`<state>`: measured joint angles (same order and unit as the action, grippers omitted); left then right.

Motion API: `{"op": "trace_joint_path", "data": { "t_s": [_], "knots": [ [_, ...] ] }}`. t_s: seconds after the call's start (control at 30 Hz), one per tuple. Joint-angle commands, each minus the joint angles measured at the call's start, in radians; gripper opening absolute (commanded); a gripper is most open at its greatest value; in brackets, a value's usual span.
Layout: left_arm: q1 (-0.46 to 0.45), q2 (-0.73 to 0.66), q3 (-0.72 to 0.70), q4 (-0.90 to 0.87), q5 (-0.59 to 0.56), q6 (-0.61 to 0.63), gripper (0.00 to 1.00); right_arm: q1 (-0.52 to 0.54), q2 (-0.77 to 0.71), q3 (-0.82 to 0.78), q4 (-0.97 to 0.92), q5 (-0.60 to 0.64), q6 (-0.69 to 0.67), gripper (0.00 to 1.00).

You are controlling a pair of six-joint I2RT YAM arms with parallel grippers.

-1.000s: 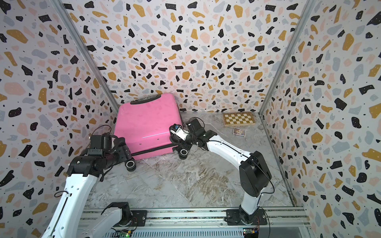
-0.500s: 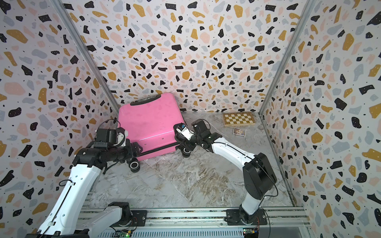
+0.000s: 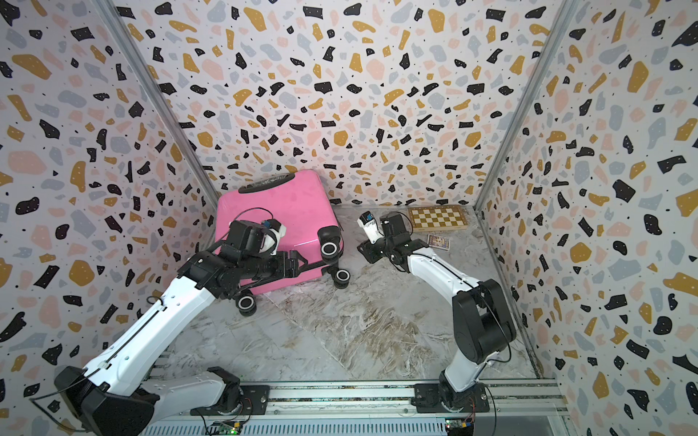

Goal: Close the suitcase zippers
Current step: Adjust the suitcase at the center of the board.

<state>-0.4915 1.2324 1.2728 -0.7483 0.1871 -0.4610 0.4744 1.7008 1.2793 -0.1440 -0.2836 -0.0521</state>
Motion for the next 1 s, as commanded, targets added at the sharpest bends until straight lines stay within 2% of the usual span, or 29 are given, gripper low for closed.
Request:
{"op": "trace_joint_path", "data": {
  "t_s": [0.0, 0.23, 0.63, 0.8, 0.97],
  "knots": [
    [-0.043, 0.051, 0.048, 0.080, -0.057, -0.036, 0.84, 0.007, 0.046, 0.111, -0.035, 0.031, 0.023, 0.43],
    [-0.076, 0.176, 0.106, 0.131, -0.046, -0.026, 0.85, 0.096, 0.122, 0.225, -0.091, 0.015, -0.031, 0.37],
    [-0.082, 0.285, 0.099, 0.182, 0.009, 0.005, 0.85, 0.168, 0.112, 0.184, -0.077, -0.020, -0.002, 0.35],
    [-0.098, 0.298, 0.114, 0.162, -0.018, 0.035, 0.85, 0.170, 0.104, 0.177, -0.076, -0.063, 0.021, 0.31],
    [-0.127, 0.306, 0.144, 0.133, -0.041, 0.071, 0.83, 0.170, 0.085, 0.146, -0.062, -0.122, 0.048, 0.20]
  ]
}}
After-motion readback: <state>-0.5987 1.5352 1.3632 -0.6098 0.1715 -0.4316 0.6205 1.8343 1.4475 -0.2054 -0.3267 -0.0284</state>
